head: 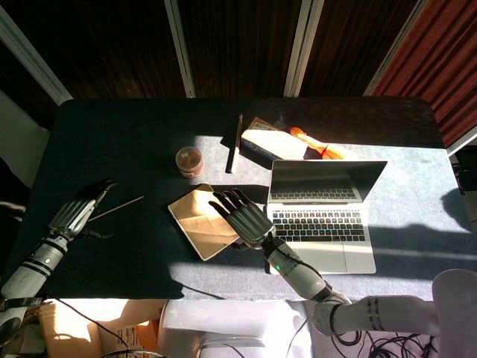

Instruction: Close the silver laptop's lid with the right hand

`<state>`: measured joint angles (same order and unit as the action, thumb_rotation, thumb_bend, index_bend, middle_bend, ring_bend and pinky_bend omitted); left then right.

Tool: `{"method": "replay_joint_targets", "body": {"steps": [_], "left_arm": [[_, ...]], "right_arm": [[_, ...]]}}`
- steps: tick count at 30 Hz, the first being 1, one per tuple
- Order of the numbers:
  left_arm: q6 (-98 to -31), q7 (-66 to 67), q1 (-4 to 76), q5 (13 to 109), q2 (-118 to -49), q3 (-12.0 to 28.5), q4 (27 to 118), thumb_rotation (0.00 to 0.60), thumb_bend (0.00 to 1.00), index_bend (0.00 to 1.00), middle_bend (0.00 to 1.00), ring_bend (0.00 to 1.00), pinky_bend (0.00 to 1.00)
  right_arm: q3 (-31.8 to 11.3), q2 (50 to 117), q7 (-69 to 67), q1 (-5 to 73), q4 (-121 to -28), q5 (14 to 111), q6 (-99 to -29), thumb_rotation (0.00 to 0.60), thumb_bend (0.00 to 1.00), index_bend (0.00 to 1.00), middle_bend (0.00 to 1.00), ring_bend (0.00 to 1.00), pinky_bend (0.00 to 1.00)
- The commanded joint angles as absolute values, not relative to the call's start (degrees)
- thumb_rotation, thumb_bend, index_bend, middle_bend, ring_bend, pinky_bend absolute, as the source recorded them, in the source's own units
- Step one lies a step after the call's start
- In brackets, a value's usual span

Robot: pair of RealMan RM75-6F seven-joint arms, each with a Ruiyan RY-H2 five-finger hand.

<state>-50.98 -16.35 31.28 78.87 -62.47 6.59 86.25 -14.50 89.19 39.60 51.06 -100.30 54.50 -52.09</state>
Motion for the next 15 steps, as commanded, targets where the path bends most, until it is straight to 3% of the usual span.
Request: {"method": "replay_joint_targets", "body": {"steps": [1,8,15], "left_arm": [[-51.45,-14.44,31.23,78.13,-62.14,6.37,87.16,0.600,0.04,0.04,0.00,0.00,0.09],[-55.25,-9.39,29.62,77.68,-60.55,6.00,89.61,0.600,0.04,0.04,0.01,0.00,0.09],[-66.14,-5.07,23.52,82.03,-54.99,3.93,95.03,0.600,0.04,0.00,0.10,0.00,0.09]], "right_arm": [[-13.98,88.69,39.64,51.54,-100.60,53.88,-52.55,0.600,0.10,0.00,0.00,0.00,0.00],[-13.16,87.13,38.15,51.90,-101.06,54.20,-53.60,0.600,0.10,0.00,0.00,0.00,0.00],[-16.32,79.62,34.14,49.82,-106.48,56.33,-58.46,0.600,0.10,0.00,0.00,0.00,0.00]]}}
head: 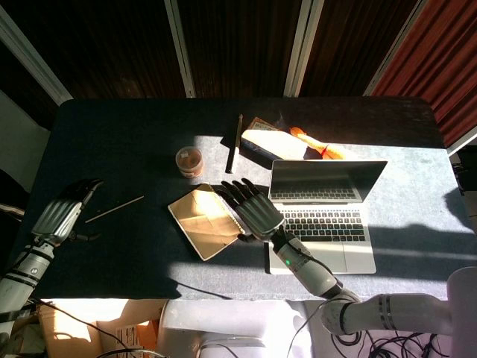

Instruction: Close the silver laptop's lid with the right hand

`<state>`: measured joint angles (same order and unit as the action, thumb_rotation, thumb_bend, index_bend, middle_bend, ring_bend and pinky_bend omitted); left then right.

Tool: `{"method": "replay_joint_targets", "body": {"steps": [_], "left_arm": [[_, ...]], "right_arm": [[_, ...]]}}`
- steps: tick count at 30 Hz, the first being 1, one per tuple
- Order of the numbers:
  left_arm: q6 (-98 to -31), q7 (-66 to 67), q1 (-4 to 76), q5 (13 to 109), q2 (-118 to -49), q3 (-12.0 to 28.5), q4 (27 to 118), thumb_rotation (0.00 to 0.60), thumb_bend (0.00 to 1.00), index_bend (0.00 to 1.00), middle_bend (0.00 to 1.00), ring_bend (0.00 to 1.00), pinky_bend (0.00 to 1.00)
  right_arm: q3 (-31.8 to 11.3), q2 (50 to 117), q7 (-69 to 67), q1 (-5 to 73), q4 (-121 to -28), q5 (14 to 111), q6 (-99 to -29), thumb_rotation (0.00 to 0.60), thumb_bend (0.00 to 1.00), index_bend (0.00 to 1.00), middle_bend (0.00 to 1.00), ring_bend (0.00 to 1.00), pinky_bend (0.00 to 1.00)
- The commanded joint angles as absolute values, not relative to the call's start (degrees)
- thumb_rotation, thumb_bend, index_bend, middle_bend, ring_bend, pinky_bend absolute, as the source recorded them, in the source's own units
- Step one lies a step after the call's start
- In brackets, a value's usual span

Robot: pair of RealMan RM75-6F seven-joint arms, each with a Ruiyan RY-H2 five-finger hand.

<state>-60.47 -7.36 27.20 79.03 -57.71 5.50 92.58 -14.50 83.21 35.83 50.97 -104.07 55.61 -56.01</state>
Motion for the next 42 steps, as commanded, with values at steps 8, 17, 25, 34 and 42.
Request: {"method": "replay_joint_targets", "body": {"steps": [8,17,25,34,42], "left_arm": [[-81.84,-5.53,13.35,91.34,-54.48,-1.41,92.37,0.600,0.04,0.00,0.10,0.00,0.09],[-89.34,-5.18,8.75,97.78,-58.36,-4.05,85.95,0.600,0.04,0.00,0.10,0.00,0.09],[-87.02,-3.96,8.94,96.80,-58.92,-3.94,86.35,0.600,0.04,0.00,0.10,0.00,0.09],[-85.59,-3.11,9.22,96.14,-59.08,-3.55,86.71,0.600,0.04,0.00,0.10,0.00,0.09],[-84.19,-2.96,9.57,95.53,-59.32,-3.32,86.72,0.600,0.04,0.00,0.10,0.00,0.09]], "right_arm": [[-20.55,67.51,32.92,46.68,-106.82,48.52,-62.55,0.600,0.10,0.00,0.00,0.00,0.00],[-18.73,60.60,25.17,44.45,-98.26,36.80,-50.85,0.600,0.10,0.00,0.00,0.00,0.03],[-15.72,60.61,19.69,45.53,-92.00,35.63,-40.44,0.600,0.10,0.01,0.02,0.00,0.04],[-13.89,58.76,17.17,45.14,-92.72,40.00,-41.20,0.600,0.10,0.31,0.29,0.18,0.33],[-12.76,53.59,13.64,42.32,-98.22,47.36,-42.30,0.600,0.10,0.36,0.38,0.29,0.44]]}}
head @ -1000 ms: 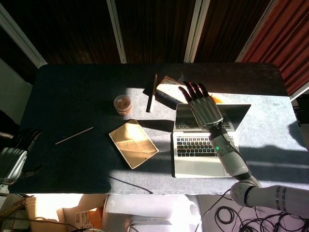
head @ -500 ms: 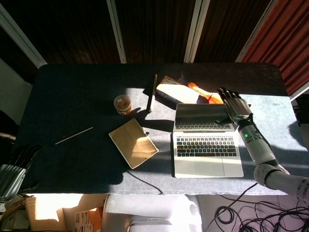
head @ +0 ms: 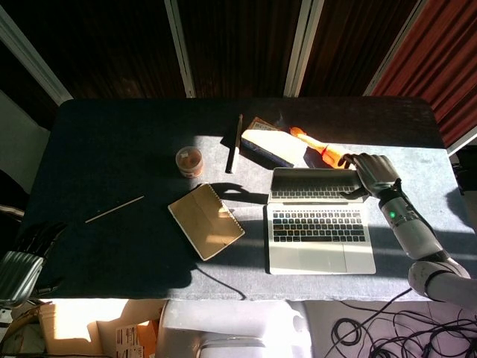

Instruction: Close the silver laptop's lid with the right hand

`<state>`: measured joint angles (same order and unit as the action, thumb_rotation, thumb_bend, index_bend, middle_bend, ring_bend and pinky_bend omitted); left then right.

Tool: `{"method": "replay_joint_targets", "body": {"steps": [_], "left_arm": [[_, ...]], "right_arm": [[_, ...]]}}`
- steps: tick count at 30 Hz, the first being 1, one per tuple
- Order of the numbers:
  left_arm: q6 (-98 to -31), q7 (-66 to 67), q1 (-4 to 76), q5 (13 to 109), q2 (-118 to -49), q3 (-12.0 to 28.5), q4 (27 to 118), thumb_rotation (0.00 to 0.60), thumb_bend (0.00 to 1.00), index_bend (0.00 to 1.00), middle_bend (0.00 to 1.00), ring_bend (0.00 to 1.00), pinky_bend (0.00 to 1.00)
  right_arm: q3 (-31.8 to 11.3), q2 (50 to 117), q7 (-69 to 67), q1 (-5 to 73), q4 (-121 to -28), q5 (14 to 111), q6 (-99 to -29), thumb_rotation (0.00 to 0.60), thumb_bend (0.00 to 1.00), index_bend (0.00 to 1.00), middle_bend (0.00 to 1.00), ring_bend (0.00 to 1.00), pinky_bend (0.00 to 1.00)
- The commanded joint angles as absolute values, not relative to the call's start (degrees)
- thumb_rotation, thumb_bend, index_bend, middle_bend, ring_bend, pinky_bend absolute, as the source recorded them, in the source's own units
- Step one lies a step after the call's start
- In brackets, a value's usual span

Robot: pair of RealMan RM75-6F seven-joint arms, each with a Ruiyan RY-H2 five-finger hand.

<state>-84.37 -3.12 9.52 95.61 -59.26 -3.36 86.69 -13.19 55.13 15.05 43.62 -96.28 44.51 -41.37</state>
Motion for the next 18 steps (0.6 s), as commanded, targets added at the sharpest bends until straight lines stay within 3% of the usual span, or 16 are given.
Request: {"method": "replay_joint_targets", "body": {"steps": [1,18], "left_arm": [[-84.08,-2.86,9.59,95.47,-59.33,-3.30,86.79,0.600,0.04,0.00,0.10,0.00,0.09],[-82.24,-0.31,9.71,95.36,-59.14,-3.69,88.47,0.600,0.04,0.00,0.10,0.00,0.09]], "right_arm": [[-12.70,53.13,13.15,41.84,-98.85,48.49,-42.81,0.600,0.10,0.36,0.38,0.29,0.44],[-6.08,49.92,15.68,35.33,-107.29,67.51,-50.28,0.600,0.10,0.31,0.38,0.29,0.40]]}}
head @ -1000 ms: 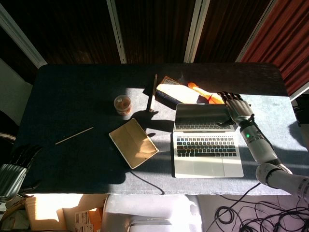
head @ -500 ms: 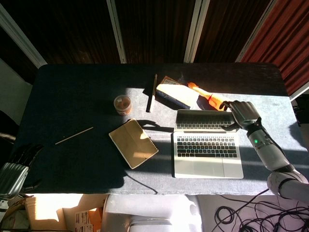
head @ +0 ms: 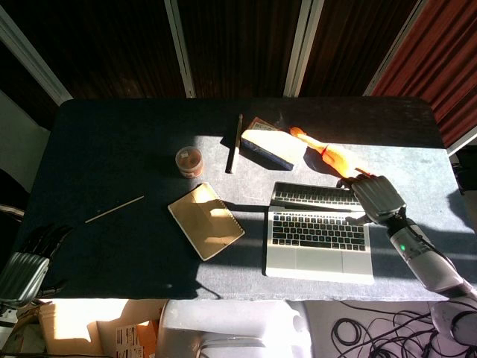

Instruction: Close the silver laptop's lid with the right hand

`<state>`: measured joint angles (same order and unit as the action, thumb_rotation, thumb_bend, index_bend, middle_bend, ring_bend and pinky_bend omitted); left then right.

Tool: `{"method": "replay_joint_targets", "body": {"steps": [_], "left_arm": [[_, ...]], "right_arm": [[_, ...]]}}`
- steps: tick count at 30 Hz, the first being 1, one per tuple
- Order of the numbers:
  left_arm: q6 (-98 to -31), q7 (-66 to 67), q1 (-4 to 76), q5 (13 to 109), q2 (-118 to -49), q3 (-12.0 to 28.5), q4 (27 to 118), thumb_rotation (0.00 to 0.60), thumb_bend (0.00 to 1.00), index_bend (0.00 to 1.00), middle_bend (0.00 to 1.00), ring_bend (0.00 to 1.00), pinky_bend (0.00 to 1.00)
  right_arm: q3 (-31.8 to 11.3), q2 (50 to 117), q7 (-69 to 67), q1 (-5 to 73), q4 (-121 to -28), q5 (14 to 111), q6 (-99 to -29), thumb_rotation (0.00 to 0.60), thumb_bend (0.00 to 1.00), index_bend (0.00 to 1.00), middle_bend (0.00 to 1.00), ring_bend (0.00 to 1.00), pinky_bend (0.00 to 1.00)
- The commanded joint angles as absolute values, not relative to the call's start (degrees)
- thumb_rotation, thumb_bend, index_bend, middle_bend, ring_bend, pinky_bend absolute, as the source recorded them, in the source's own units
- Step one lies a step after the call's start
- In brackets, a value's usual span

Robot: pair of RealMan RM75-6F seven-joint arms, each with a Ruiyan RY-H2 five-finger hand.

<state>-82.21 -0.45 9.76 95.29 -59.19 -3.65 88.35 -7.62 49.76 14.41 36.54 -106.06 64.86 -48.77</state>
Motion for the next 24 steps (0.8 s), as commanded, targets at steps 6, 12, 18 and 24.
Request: {"method": "replay_joint_targets", "body": {"steps": [6,12,18,24], "left_arm": [[-82.36,0.51,9.29,95.19,-58.61,-3.83,89.01,0.600,0.04,0.00,0.10,0.00,0.09],[-82.45,0.90,8.95,95.24,-58.30,-4.02,89.17,0.600,0.04,0.00,0.10,0.00,0.09],[-82.87,0.58,8.66,95.51,-58.28,-4.09,88.84,0.600,0.04,0.00,0.10,0.00,0.09],[-82.66,0.16,8.38,95.15,-58.27,-4.18,88.31,0.600,0.04,0.00,0.10,0.00,0.09]], "right_arm": [[-2.98,49.97,18.54,32.65,-109.24,73.98,-53.58,0.600,0.10,0.26,0.38,0.28,0.39],[0.29,49.82,20.99,30.51,-110.77,78.65,-54.42,0.600,0.10,0.18,0.35,0.23,0.32],[2.62,50.62,21.98,29.05,-110.36,81.10,-54.10,0.600,0.10,0.05,0.23,0.13,0.24],[4.33,52.78,21.23,28.12,-108.17,83.14,-53.13,0.600,0.10,0.00,0.16,0.09,0.21]]}}
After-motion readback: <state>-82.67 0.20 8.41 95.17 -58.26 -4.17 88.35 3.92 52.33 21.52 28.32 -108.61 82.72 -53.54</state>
